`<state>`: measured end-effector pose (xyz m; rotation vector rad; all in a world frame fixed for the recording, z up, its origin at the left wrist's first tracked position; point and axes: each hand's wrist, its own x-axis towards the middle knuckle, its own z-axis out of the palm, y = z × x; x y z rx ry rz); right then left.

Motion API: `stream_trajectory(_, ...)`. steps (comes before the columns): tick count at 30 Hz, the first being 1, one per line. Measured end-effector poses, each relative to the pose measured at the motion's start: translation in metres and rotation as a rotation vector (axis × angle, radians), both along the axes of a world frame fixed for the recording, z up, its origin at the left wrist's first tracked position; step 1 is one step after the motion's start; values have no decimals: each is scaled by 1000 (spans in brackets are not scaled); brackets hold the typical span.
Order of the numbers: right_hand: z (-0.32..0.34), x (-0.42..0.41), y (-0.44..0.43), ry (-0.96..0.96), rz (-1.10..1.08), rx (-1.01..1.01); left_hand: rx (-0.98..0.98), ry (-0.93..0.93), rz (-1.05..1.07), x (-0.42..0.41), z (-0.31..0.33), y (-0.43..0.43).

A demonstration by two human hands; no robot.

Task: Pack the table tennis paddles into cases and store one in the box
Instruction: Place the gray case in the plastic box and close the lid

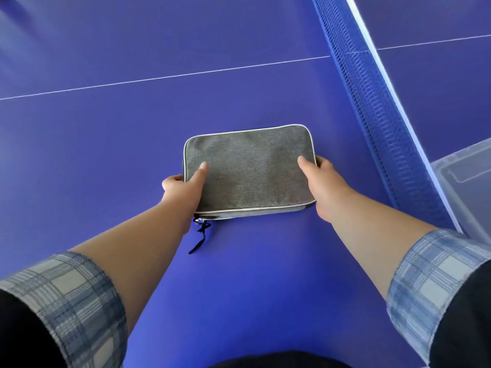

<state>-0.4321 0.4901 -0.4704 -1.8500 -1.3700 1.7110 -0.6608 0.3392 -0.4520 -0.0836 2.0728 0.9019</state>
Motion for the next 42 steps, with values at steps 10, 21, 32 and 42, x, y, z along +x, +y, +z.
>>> stream_trajectory(10,27,21,-50,60,-53,-97,36,-112,-134,2,17,-46)
stream_trajectory(21,145,52,-189,181,-284,195,284,-53,-462,-3,130,-113)
stream_trajectory(32,236,172,-353,186,-676,416,492,-24,-881,115,223,-162)
stream_trajectory(42,264,375,-439,234,-971,482,574,-45,-1176,340,263,-169)
